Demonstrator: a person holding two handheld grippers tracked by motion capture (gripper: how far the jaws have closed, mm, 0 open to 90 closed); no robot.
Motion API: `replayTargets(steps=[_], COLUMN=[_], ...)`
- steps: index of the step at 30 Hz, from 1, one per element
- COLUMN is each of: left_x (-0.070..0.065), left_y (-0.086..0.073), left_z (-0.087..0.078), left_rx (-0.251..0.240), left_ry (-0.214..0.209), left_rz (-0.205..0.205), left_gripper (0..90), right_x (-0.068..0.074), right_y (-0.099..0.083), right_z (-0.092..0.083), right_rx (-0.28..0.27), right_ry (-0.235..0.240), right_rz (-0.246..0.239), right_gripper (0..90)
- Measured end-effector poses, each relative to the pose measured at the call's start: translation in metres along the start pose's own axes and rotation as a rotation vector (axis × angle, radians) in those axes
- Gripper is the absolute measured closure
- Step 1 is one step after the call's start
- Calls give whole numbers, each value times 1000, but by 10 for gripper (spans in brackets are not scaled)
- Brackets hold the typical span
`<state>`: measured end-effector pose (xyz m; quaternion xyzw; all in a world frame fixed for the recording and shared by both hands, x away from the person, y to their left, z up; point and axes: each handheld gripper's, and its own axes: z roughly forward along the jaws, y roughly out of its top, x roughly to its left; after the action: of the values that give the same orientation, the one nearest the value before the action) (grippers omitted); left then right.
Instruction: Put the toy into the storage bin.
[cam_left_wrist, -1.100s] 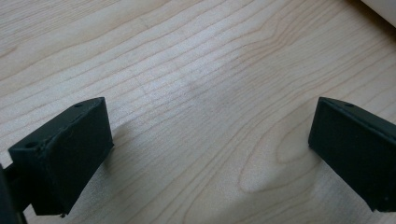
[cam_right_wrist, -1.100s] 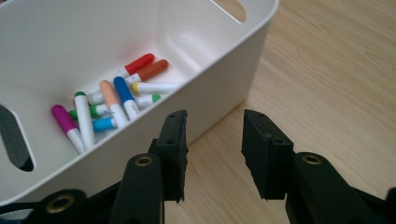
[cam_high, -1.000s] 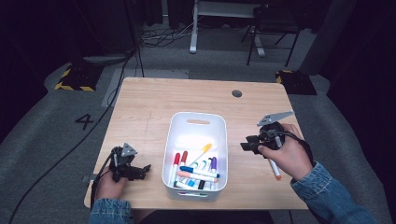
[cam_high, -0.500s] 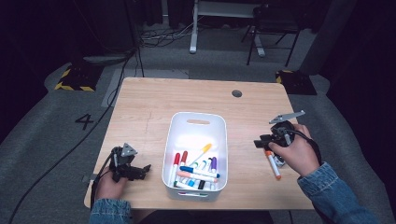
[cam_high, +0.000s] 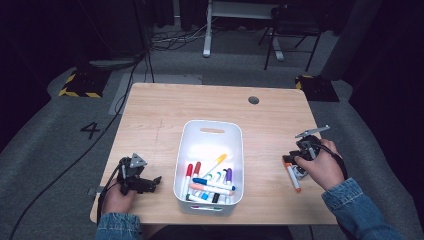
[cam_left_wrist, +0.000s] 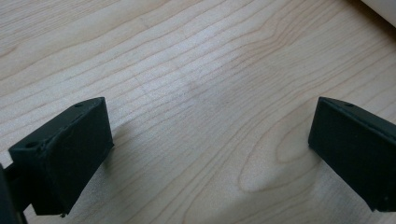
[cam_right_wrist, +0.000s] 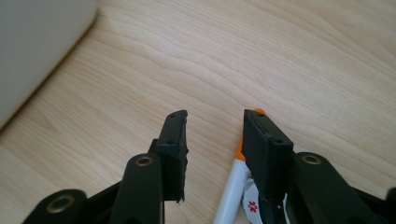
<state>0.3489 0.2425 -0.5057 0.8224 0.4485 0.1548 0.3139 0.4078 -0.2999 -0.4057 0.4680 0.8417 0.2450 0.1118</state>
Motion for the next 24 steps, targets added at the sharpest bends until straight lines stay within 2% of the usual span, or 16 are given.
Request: replayTargets(steps=[10, 15, 18, 24], left_x=[0, 0, 0, 0], left_y=[0, 0, 0, 0], left_z=[0, 0, 0, 0], left_rx=[0, 0, 0, 0], left_ry=[0, 0, 0, 0], left_rz=[1, 1, 0, 0], left_gripper=[0, 0, 0, 0], right_x=[-16, -14, -12, -13], right_y=[-13, -18, -20, -22], right_z=[25, 35, 39, 42], right_rx=[74, 116, 131, 132], right_ry=[-32, -16, -25, -36], right_rz=[43, 27, 26, 23], right_gripper=[602, 603, 604, 616])
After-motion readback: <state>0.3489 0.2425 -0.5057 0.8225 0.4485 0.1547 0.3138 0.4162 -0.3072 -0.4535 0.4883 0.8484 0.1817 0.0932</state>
